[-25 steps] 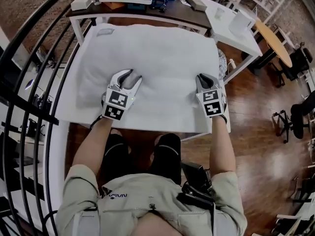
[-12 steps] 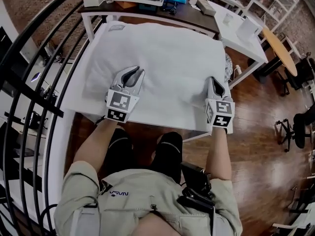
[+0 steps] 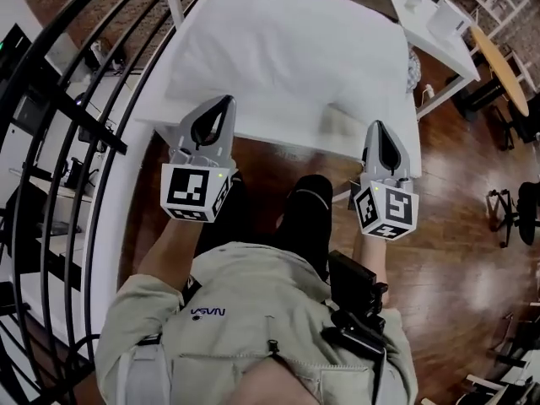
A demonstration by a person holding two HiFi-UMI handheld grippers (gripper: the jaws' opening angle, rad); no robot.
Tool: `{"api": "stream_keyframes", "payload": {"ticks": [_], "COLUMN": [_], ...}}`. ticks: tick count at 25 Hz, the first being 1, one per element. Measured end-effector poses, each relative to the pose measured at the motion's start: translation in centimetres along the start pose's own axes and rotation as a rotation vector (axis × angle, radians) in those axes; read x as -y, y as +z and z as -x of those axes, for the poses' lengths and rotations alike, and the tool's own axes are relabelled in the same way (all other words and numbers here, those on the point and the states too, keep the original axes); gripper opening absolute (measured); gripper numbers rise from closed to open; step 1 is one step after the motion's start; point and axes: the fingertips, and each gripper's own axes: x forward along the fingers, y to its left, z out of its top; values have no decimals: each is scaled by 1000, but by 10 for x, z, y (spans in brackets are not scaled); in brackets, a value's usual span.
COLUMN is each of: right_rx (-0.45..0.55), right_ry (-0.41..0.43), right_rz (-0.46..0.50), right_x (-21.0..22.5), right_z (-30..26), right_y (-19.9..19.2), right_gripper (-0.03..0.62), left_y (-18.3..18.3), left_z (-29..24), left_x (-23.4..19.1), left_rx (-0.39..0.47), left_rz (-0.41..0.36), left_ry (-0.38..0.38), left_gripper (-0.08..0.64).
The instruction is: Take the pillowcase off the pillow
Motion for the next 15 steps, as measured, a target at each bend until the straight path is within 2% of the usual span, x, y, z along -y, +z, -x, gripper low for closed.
{"api": "stream_keyframes", "payload": {"ticks": [5,11,15], "right_rx": [-6,-27,-41], "right_ry": [-16,-9,-13], "right_rz": [24,4,2], "right_x": [-23,-23,-24], "right_z": [42,72,76], "right_y": [-3,-24,-36], "right_gripper": [3,2,2], "left_y": [-19,-25,-34], "left_z": [40,49,53], "left_x": [7,39,44], "left_rx": [-27,-48,-53], "left_rz": [-19,-45,-46], "left_ry": [35,10,3], "left_gripper": [5,5,5]}}
